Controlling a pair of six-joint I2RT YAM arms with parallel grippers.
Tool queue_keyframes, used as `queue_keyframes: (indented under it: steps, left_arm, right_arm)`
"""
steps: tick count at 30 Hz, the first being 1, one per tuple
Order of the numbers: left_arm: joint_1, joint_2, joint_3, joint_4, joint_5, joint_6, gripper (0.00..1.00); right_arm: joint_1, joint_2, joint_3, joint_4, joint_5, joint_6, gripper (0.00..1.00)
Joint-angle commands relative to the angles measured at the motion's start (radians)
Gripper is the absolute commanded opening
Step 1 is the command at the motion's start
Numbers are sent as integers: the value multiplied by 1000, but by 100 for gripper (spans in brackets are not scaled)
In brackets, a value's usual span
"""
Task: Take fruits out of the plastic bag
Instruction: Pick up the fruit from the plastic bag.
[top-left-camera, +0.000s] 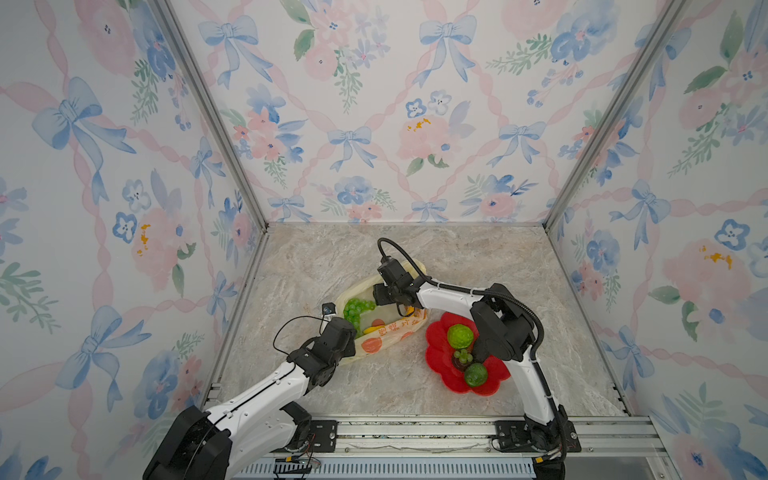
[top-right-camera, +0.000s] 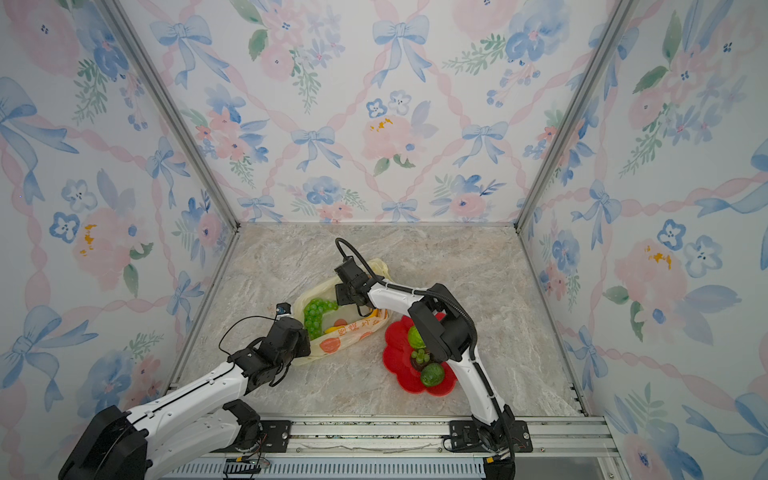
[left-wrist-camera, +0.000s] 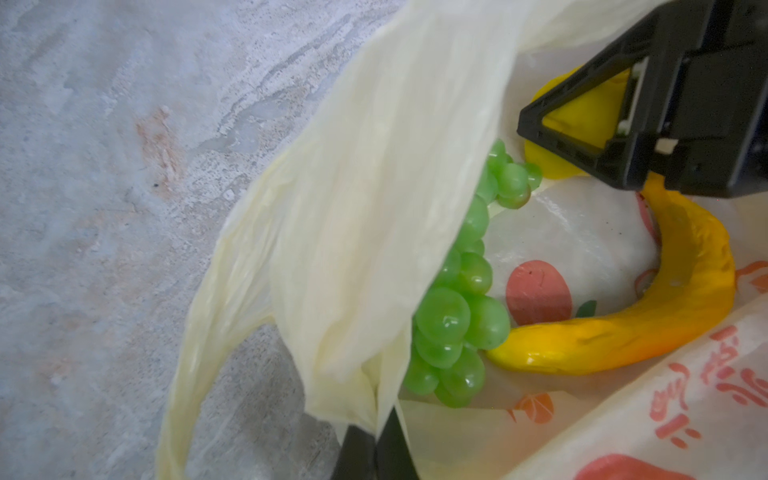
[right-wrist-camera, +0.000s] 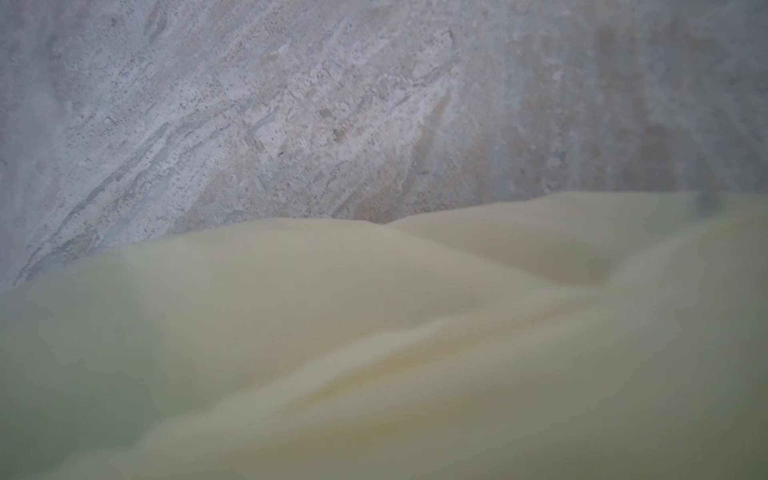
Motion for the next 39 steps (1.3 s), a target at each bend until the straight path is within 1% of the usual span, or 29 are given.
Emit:
queue_keyframes:
  steps: [1,9,25,33,39]
  left_arm:
    - [-5,27,40,3,-13,33,0]
    - [-6,90,79,5,-14,39,0]
    - [-7,133,130,4,-79,95,0]
    - [-6,123,125,10,-120,109,0]
    - [-6,78,88,60,-99,115,0]
  right_arm:
    - [-10,-44,-31,6,-38,17,54]
    - [-20,-91,-83,31,-74,38,50]
    - [-18,-154,-105,4,-91,41,48]
    - [-24,-206,-136,-2,-119,53,48]
    - [-24,-229,-162,-6,-125,69,47]
